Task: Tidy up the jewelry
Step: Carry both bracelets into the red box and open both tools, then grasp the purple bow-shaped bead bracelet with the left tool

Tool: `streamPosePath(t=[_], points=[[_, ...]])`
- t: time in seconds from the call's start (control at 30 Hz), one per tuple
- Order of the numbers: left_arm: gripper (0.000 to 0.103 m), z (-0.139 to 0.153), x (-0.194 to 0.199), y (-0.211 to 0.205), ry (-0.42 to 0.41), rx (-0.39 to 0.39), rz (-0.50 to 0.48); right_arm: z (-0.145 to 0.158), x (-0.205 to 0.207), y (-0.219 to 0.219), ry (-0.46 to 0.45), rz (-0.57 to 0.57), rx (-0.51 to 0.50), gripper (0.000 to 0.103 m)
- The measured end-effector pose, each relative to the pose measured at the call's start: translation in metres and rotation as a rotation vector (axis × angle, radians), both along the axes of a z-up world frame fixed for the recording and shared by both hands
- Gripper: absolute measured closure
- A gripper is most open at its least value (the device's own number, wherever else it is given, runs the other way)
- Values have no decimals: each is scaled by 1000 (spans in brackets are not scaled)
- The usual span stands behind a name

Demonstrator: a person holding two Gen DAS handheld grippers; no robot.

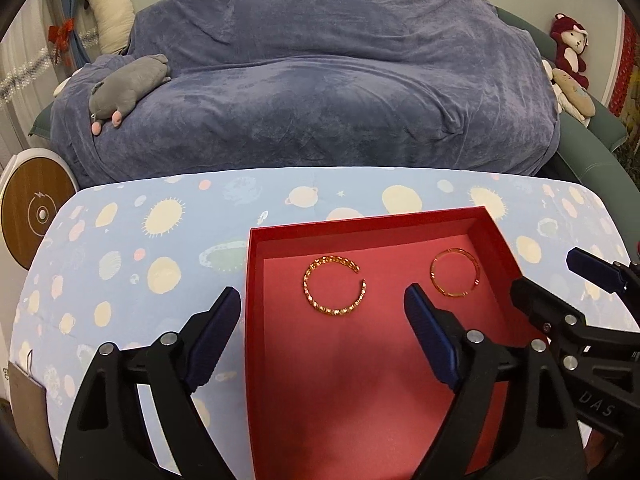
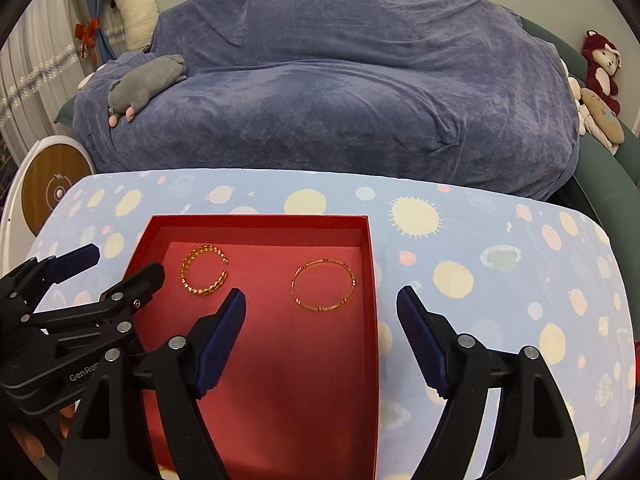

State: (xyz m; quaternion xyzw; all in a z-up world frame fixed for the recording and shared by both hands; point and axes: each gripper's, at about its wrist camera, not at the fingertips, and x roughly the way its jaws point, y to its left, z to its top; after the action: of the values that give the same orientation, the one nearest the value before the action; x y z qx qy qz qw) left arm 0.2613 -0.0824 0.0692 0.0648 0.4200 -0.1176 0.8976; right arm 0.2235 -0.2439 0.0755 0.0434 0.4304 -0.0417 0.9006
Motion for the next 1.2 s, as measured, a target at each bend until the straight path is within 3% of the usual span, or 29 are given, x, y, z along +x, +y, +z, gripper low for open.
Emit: streamPosePath(t=[0.13, 0.23, 0.43, 0.63, 0.87, 1.2], points=[[16, 10, -49, 19, -22, -8, -2, 11, -56, -4, -13, -24, 8, 25], [16, 3, -85, 42, 11, -23, 19, 7, -101, -10, 4, -52, 9, 25], [16, -35, -158, 80, 106, -9, 73, -22, -186, -10, 77, -103, 10, 25], [19, -61, -212, 83, 143, -28, 87, -57, -240, -5, 156, -150, 49, 25], [33, -71, -228, 56, 164, -55, 15, -83, -259, 2, 202, -150, 90, 25], [54, -84, -221, 47, 199, -81, 25, -86, -257, 2, 203, -151, 110, 25]])
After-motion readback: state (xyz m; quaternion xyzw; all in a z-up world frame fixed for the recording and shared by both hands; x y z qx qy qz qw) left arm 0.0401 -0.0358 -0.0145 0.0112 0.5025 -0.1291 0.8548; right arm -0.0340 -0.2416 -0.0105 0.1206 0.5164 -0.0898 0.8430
